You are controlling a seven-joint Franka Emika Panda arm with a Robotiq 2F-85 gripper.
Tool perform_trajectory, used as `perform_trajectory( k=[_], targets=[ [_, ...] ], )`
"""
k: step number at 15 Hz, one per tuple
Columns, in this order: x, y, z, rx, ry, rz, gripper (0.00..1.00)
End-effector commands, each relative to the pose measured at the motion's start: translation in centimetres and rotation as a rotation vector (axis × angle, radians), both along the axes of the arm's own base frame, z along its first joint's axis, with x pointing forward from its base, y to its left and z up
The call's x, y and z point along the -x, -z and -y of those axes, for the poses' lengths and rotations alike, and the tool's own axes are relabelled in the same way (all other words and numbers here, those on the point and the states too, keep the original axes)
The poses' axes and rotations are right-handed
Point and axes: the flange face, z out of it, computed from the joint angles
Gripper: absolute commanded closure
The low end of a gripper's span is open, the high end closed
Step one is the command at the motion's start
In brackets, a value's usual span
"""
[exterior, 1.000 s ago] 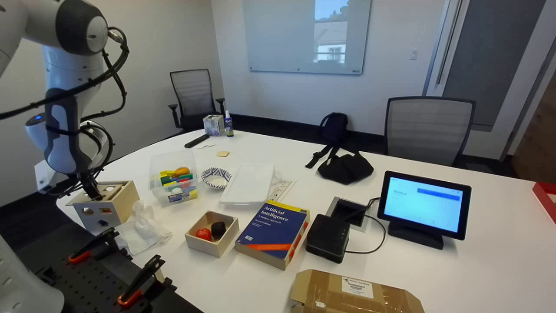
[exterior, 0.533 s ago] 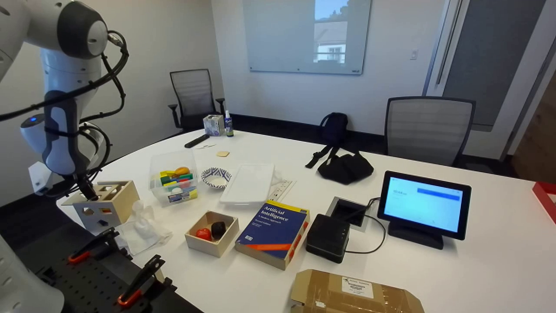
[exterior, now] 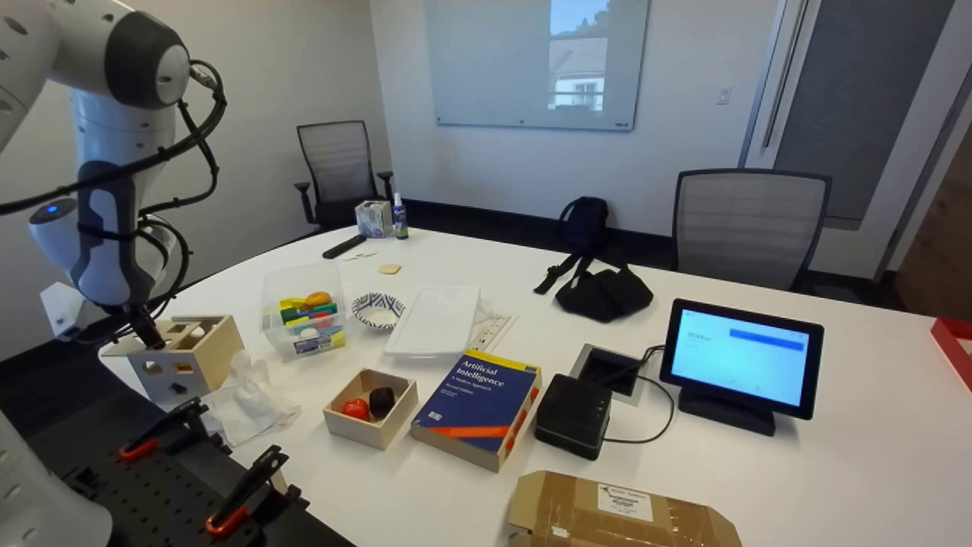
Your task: Slide the lid on the wooden toy box to the left.
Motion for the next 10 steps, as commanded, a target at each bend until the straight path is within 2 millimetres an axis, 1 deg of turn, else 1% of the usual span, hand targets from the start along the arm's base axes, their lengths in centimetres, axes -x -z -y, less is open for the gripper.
perform_trajectory(
  k=[1, 8, 10],
  targets=[
    [0.0, -0.6, -0.8, -0.029, -0.007, 0.009, 0.00],
    [0.3, -1.5, -0.8, -0.012, -0.023, 0.006, 0.00],
    [0.4, -2.0, -1.1, -0.008, -0.034, 0.005, 0.00]
  ],
)
